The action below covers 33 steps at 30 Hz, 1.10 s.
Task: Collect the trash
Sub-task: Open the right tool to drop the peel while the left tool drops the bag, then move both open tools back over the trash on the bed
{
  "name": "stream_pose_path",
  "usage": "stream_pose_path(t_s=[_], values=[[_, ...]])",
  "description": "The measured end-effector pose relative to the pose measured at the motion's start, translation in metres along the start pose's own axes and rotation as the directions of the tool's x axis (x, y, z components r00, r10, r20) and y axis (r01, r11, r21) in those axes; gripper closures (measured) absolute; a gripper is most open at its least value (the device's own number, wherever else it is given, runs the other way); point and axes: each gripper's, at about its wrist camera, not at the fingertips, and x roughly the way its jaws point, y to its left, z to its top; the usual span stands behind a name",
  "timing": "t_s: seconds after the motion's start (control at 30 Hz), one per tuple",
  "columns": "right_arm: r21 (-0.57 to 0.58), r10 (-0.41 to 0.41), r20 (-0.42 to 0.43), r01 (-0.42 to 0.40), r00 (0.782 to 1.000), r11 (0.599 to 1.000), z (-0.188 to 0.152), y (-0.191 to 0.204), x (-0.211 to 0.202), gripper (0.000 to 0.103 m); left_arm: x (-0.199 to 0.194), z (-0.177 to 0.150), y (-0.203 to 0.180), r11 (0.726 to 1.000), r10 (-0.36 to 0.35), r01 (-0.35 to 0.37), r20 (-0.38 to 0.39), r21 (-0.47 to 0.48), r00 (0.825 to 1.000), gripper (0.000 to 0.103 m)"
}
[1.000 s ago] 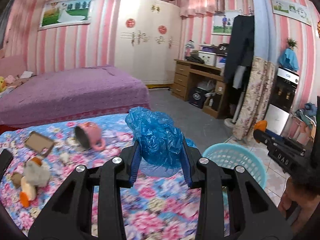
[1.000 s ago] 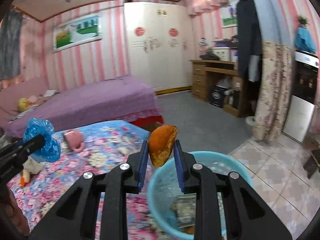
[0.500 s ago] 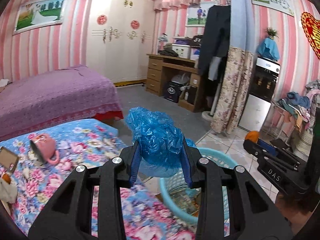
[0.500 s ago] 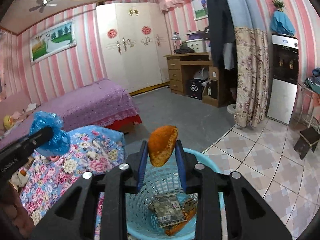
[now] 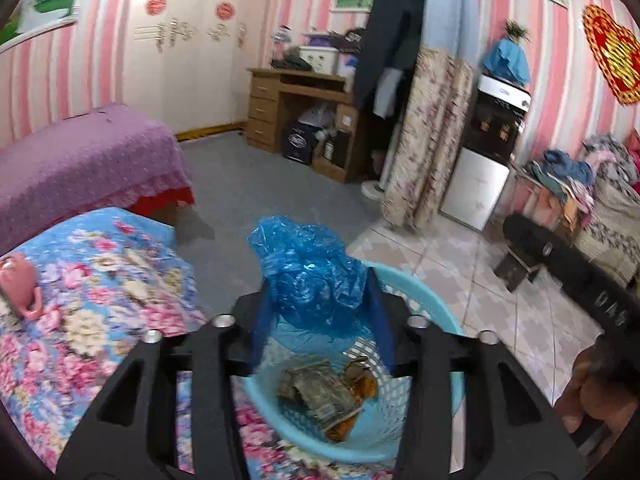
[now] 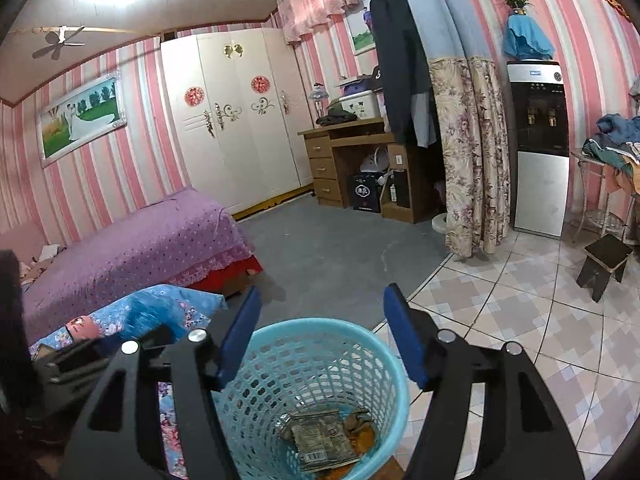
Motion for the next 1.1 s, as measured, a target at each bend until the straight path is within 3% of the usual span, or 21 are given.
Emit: stream_pose_path(t_s=[0.07,0.1,0.23,0.4,0.47,0.63,0.9,1.03,1.1], values=[[0.011,-0.001,0.009,0.0,1.0,1.0,0.001,-0.003,-0.001,0.038,0.009,-0.003,-0.01,0.999,-0.008,0.008,-0.006,0.031,1.0,0.018],[0.012,0.0,0.01,0.0,1.0,1.0,0.001,-0.004,0.0,0.037,0.01,-0.005,-0.015,0.998,0.003,-0.003,0.005,0.058,1.0,0.015],[0.004,0.029,0.003,-0.029,1.0,1.0,0.002,0.004,0.006,0.034,-0.003,-0.009,-0.002,0.996,0.046,-0.048,0.03,0.074,0.999,0.013],[-0.043,0.084,-0.015,-0.085,0.996,0.995,-0.004,0.034,0.008,0.033,-0.076,-0.018,0.067,0.983,0.181,-0.177,0.101,-0.042,0.978,0.013],[-0.067,0.127,-0.019,-0.128,0.992,0.99,-0.008,0.05,0.005,0.031,-0.118,-0.026,0.1,0.964,0.263,-0.253,0.131,-0.087,0.956,0.011],[-0.133,0.208,-0.031,-0.21,0.978,0.968,-0.018,0.092,-0.003,0.027,-0.211,-0.065,0.17,0.882,0.459,-0.431,0.145,-0.19,0.877,0.01],[-0.226,0.355,-0.058,-0.359,0.933,0.906,-0.045,0.167,-0.024,0.02,-0.289,-0.132,0.233,0.755,0.642,-0.598,0.119,-0.271,0.757,0.009],[-0.265,0.418,-0.107,-0.431,0.902,0.863,-0.063,0.202,-0.033,0.02,-0.313,-0.154,0.259,0.721,0.666,-0.606,0.096,-0.337,0.739,0.009],[-0.261,0.434,-0.113,-0.448,0.894,0.855,-0.065,0.213,-0.036,0.02,-0.319,-0.157,0.263,0.706,0.686,-0.625,0.1,-0.333,0.721,0.009]])
